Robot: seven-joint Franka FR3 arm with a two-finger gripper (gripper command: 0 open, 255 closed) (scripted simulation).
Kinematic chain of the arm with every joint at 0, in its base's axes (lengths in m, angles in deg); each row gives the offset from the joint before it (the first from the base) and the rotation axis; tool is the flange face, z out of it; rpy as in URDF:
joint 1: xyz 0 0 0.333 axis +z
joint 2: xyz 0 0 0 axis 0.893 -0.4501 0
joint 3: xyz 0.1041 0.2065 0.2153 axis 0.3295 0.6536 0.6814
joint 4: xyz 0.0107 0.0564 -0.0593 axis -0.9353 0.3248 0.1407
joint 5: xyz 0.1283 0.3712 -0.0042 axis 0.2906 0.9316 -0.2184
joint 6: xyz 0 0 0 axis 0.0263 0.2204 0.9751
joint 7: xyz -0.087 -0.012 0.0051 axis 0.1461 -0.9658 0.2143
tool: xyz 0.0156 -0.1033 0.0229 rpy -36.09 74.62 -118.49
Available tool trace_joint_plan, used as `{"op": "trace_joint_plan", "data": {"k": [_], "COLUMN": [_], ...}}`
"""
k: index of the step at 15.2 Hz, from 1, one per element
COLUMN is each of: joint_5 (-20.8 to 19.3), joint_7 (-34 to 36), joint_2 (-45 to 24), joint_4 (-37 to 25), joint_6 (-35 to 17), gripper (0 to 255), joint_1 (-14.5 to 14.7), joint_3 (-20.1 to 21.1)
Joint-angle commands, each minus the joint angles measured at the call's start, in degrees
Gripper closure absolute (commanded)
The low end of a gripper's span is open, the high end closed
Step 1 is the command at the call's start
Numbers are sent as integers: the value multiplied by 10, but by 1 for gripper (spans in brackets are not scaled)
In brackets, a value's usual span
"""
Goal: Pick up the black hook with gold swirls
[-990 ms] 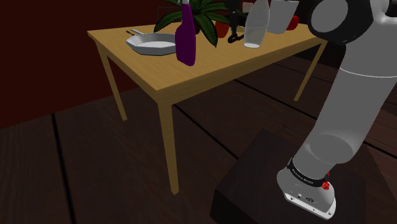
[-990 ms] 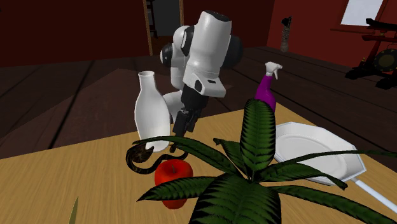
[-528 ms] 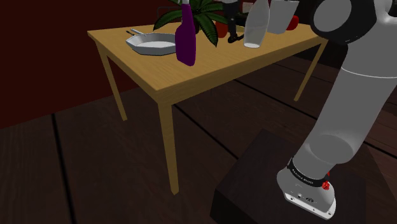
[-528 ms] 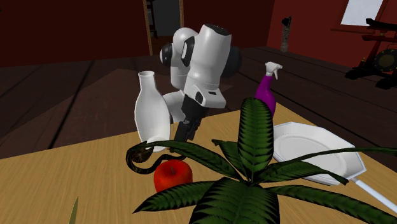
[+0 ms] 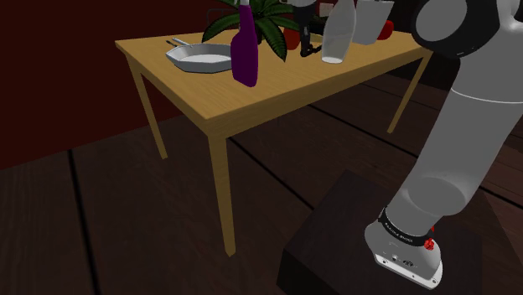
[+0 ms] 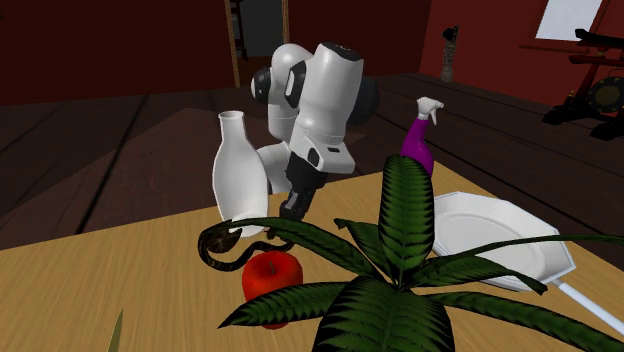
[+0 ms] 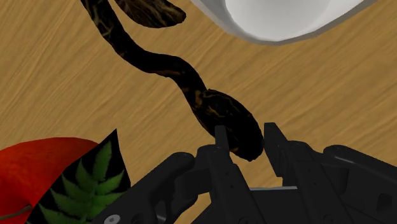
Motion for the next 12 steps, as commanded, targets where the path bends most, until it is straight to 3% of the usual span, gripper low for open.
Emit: {"op": "trace_joint_plan", "data": {"k": [1,12], "joint_5": [0,9], "joint_7": [0,-25], "joint_2": [-1,-36], "joint_4": [3,-118], "joint_6": [0,83], "gripper": [255,255], "joint_1": [0,-4], "joint_3": [0,-2]}}
